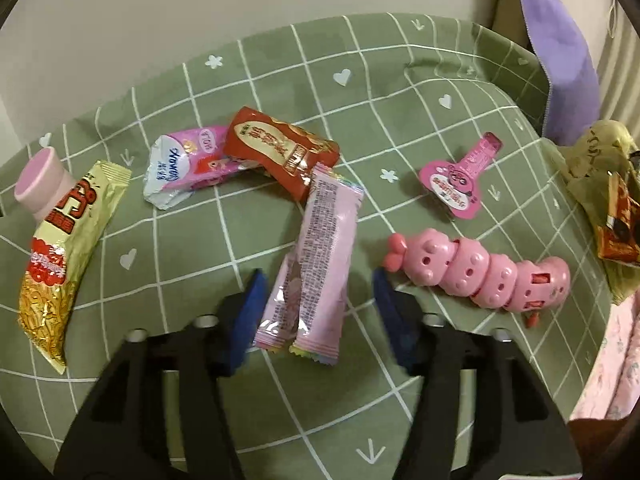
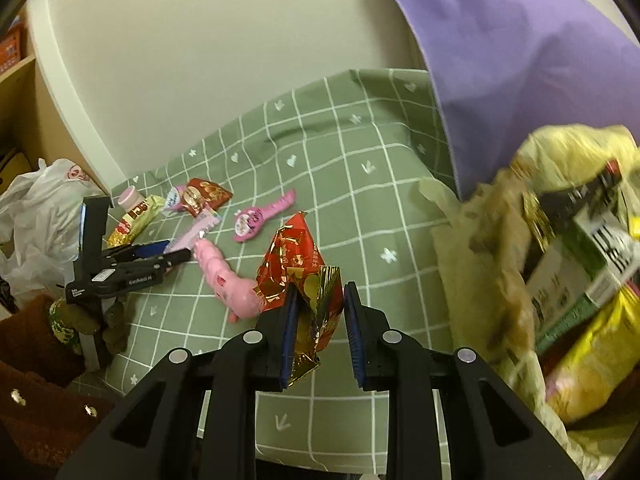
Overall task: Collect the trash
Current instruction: 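Carry the pink wafer stick with the left gripper while the right carries the red-and-gold bag to the trash bag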
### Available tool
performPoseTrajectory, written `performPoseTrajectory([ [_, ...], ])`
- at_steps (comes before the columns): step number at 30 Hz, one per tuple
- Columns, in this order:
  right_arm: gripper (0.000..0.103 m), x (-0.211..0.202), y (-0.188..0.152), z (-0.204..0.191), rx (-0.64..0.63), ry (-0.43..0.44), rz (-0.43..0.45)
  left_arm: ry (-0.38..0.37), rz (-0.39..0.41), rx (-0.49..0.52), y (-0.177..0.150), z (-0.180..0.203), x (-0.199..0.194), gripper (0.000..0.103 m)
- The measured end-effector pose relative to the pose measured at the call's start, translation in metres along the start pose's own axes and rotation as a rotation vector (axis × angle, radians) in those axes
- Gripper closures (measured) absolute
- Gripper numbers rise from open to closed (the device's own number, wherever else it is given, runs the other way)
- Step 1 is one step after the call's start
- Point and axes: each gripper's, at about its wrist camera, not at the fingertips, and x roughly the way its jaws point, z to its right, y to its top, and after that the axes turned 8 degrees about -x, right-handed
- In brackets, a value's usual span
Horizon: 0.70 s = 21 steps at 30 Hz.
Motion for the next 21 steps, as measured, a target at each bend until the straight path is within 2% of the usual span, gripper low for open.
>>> performPoseTrajectory([
  [2, 0.081, 0.0, -0.002, 0.002, 0.006, -0.001, 0.001, 0.014, 0.001, -0.012, 0.002, -0.001, 0.0, 0.073],
  [4, 0.081, -0.002, -0.002, 0.002, 0.003, -0.003, 0.004, -0.01, -0.01, -0.039, 0.007, -0.007, 0.001, 0.082],
  [5, 0.08, -0.001, -0.003, 0.002, 0.001, -0.003, 0.004, -0.04, -0.022, -0.067, 0.008, -0.009, 0.001, 0.084],
  [9, 0.08, -0.001, -0.005, 0.002, -0.003, -0.013, -0.008, -0.071, -0.013, -0.089, 0.009, -0.009, -0.007, 0.089],
  [10, 0.08, -0.002, -0.005, 0.002, -0.001, -0.013, -0.007, -0.078, -0.009, -0.089, 0.008, -0.008, -0.011, 0.096],
  [16, 0.08, -0.016, 0.003, 0.002, -0.003, -0.028, 0.035, -0.144, 0.068, -0.076, 0.026, 0.006, -0.043, 0.097],
  [21, 0.08, -0.038, 0.011, 0.006, -0.018, -0.058, 0.084, -0.231, 0.096, -0.105, 0.048, 0.018, -0.064, 0.098],
])
